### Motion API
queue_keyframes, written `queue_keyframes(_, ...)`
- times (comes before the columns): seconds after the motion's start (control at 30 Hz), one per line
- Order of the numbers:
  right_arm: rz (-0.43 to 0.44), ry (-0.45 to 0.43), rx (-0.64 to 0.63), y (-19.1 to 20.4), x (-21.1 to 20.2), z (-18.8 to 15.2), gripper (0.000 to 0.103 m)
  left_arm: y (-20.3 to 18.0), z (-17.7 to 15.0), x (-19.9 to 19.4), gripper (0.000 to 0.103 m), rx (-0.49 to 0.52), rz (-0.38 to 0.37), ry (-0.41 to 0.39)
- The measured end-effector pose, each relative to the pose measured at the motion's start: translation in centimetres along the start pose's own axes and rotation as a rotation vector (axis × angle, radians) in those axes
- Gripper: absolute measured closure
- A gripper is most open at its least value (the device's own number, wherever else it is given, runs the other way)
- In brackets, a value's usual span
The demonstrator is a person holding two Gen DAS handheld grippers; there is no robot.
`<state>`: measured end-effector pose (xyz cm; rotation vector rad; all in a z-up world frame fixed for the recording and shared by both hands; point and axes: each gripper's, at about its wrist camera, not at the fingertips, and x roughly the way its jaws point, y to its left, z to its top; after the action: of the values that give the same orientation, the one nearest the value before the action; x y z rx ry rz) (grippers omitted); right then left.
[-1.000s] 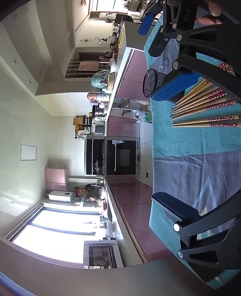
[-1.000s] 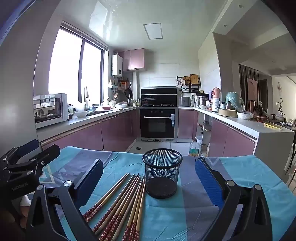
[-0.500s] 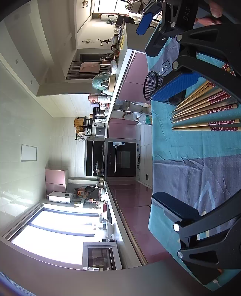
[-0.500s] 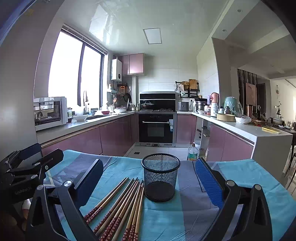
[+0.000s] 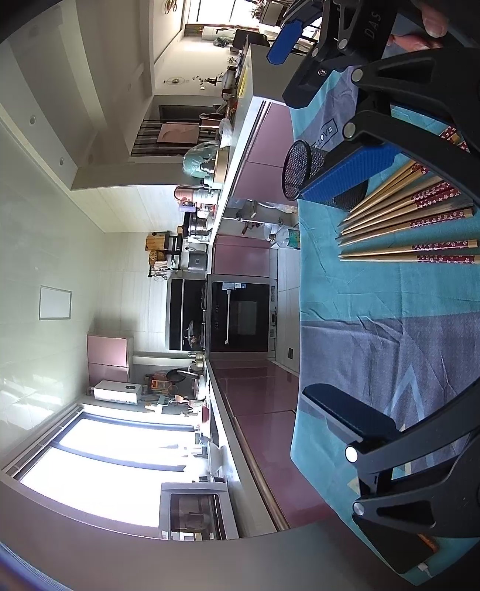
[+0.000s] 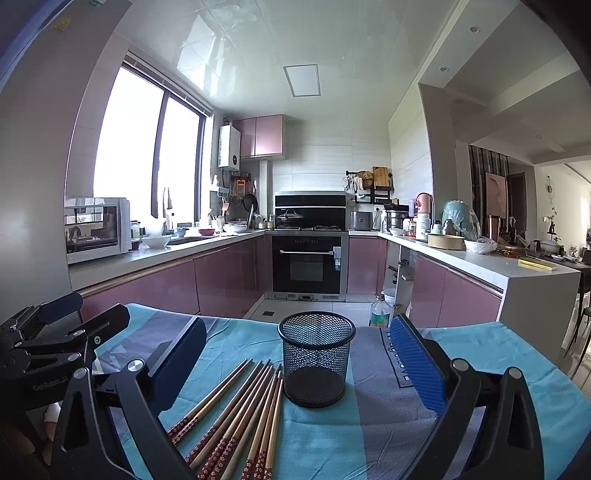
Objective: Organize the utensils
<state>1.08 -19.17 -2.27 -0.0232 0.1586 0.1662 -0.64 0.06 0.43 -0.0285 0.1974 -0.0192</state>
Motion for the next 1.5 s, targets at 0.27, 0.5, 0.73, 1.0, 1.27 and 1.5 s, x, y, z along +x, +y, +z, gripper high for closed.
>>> queue_keyframes(0.27, -0.005, -0.013, 0.007, -0.03, -0.24, 0.14, 0.007, -0.02, -0.37, 0.32, 0.006, -0.015, 0.001, 0.003)
queue_keyframes(0.5, -0.006, -0.019, 0.010, -0.10, -0.24, 0.13, 0.007, 0.00, -0.41, 0.37, 0.006, -0.016, 0.000, 0.003)
queue_keyframes(0.73, -0.008, -0.020, 0.012, -0.09, -0.16, 0.05, 0.007, 0.01, -0.46, 0.33, 0.006, -0.014, 0.001, 0.001)
queue_keyframes(1.0, -0.006, -0.022, 0.012, -0.08, -0.28, 0.00, 0.007, 0.04, -0.51, 0.36, 0.006, -0.016, -0.001, 0.002)
queue_keyframes(1.27, -0.003, -0.023, 0.015, -0.25, -0.36, -0.05, 0.007, 0.08, -0.56, 0.31, 0.006, -0.015, 0.000, 0.000)
queue_keyframes(1.5, -0.002, -0.016, 0.019, -0.42, -0.15, -0.09, 0.007, 0.11, -0.60, 0.32, 0.006, -0.016, 0.001, -0.001)
